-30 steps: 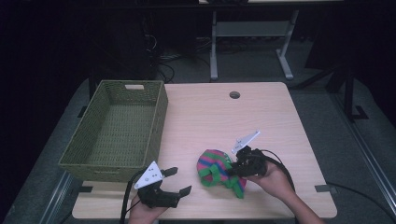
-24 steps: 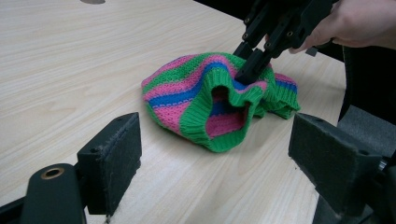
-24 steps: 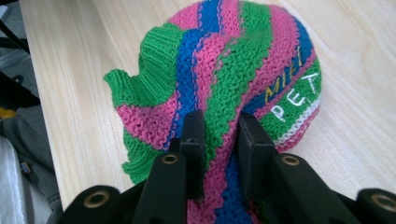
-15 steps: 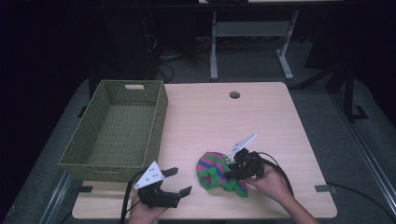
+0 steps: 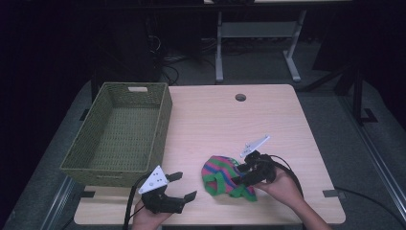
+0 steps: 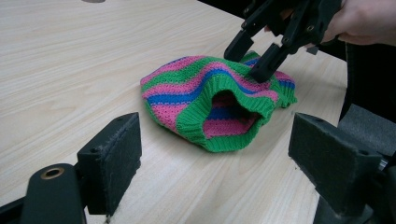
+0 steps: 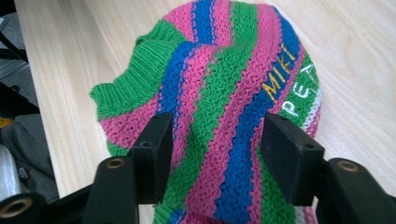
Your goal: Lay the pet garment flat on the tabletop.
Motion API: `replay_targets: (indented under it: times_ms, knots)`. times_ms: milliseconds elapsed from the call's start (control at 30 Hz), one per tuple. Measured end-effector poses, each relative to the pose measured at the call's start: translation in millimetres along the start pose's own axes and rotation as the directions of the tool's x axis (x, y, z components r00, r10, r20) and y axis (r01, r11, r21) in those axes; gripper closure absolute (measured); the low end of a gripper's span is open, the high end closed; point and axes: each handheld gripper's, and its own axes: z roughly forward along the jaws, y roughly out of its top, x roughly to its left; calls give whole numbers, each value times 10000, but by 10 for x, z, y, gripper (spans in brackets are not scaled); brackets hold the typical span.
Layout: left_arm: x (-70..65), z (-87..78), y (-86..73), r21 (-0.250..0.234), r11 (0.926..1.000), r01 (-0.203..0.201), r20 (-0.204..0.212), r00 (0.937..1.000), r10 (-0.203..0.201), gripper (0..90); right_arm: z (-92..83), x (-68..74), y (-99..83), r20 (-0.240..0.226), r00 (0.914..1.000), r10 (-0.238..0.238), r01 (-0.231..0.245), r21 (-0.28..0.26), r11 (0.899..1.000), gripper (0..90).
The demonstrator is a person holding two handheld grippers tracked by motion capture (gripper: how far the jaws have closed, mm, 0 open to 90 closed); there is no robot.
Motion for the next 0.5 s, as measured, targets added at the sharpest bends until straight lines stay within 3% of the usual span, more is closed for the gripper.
replay_targets:
  times_ms: [200, 500]
  knots:
    - [2, -5, 0, -20, 10000, -9, -6, 10000, 9, 168, -150, 83, 36, 92, 9996, -250, 254, -422, 9988, 413]
    - [11, -6, -1, -24, 10000, 25, -2, 10000, -25, 168, -216, 243, 94, -179, 9947, -1009, 1003, -346, 9944, 420]
